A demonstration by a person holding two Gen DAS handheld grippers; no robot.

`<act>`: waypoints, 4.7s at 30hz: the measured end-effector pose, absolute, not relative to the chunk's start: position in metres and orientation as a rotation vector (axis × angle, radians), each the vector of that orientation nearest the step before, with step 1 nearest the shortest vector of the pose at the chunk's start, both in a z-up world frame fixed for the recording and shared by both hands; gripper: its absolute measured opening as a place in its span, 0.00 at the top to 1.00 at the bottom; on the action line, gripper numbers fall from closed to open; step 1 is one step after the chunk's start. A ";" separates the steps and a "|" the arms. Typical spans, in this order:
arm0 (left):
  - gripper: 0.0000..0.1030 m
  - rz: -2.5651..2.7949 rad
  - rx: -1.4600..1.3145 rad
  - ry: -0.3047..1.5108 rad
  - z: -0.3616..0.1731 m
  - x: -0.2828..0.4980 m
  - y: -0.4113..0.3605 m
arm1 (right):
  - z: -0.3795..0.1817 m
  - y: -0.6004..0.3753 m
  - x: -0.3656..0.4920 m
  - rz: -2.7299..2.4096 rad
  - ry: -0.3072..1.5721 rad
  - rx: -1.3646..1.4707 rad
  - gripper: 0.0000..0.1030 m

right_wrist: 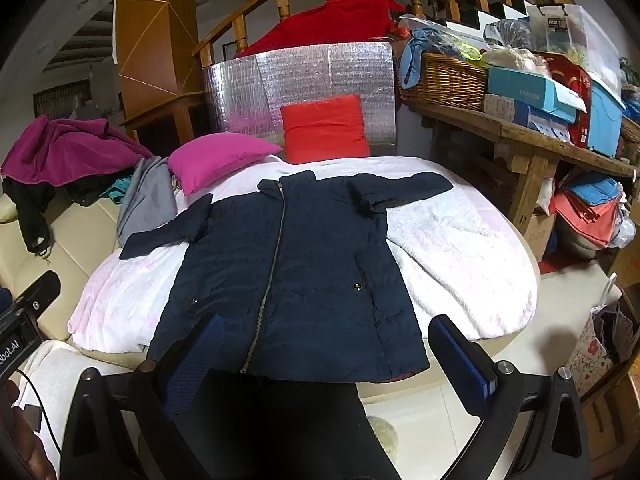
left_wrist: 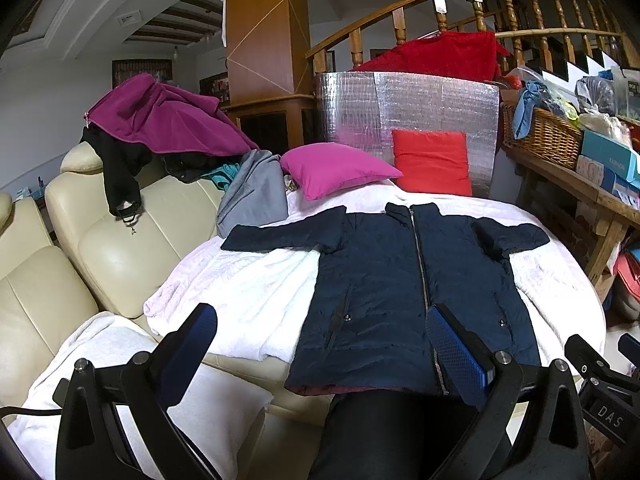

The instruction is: Fold large clothes

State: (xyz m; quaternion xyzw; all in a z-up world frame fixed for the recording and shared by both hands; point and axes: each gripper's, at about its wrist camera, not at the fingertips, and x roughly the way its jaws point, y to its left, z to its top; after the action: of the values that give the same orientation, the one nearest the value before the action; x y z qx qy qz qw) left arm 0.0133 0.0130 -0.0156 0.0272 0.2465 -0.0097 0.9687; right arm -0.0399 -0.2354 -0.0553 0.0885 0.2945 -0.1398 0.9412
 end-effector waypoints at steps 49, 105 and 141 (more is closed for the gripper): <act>0.00 -0.047 0.070 1.051 -0.149 0.352 -0.149 | -0.131 -0.558 0.218 -0.378 0.744 0.665 0.00; 0.00 -0.171 0.200 0.849 -0.131 0.378 -0.181 | -0.254 -0.501 0.311 0.062 0.564 1.213 0.50; 0.93 -0.403 0.009 0.963 -0.166 0.478 -0.283 | -0.305 -0.516 0.315 0.054 0.788 1.192 1.00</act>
State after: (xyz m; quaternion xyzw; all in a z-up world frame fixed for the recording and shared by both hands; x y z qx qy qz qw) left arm 0.4778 -0.2829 -0.1658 0.0043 0.4599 -0.1927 0.8668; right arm 0.3145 -0.5165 -0.3048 0.5467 0.3613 0.0249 0.7550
